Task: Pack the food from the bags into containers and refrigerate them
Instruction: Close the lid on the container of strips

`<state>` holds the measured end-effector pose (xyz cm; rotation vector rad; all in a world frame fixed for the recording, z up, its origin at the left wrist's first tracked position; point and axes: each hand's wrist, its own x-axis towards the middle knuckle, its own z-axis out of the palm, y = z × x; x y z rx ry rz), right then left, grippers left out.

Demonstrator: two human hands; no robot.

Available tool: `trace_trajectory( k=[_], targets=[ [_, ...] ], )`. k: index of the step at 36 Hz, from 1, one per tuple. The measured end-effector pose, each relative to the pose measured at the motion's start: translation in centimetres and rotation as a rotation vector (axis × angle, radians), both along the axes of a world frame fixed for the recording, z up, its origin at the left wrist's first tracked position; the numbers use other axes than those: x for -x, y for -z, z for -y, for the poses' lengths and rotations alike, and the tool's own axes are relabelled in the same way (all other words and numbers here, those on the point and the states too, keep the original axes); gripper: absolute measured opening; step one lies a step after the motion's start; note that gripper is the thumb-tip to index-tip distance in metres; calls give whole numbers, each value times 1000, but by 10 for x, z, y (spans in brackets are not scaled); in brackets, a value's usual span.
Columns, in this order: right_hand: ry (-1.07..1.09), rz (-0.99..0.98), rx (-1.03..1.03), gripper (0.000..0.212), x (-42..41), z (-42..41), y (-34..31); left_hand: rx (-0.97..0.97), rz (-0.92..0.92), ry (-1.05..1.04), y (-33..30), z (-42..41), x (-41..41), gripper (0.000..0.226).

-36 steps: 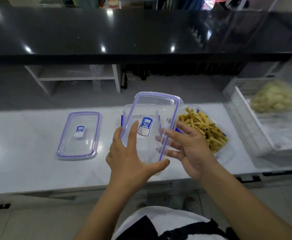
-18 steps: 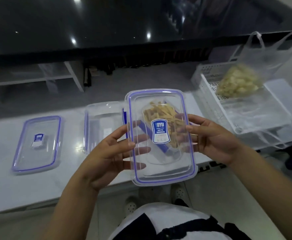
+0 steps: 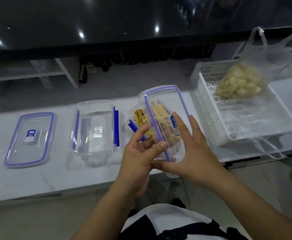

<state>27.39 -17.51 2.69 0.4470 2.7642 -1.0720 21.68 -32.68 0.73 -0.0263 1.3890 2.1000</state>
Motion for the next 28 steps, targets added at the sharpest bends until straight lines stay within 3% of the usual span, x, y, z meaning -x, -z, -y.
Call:
trace_trajectory(
  k=[14, 20, 24, 28],
  targets=[
    [-101, -144, 108, 113, 21, -21, 28, 9, -8, -34, 6, -6, 0, 61],
    [-78, -105, -90, 111, 26, -27, 34, 29, 67, -120, 21, -3, 1, 59],
    [-67, -28, -224, 112, 21, -43, 37, 214, 130, -299, 41, 1, 3, 45],
    [-87, 10, -302, 108, 3, -50, 48, 290, 251, -202, 58, 4, 3, 56]
  ],
)
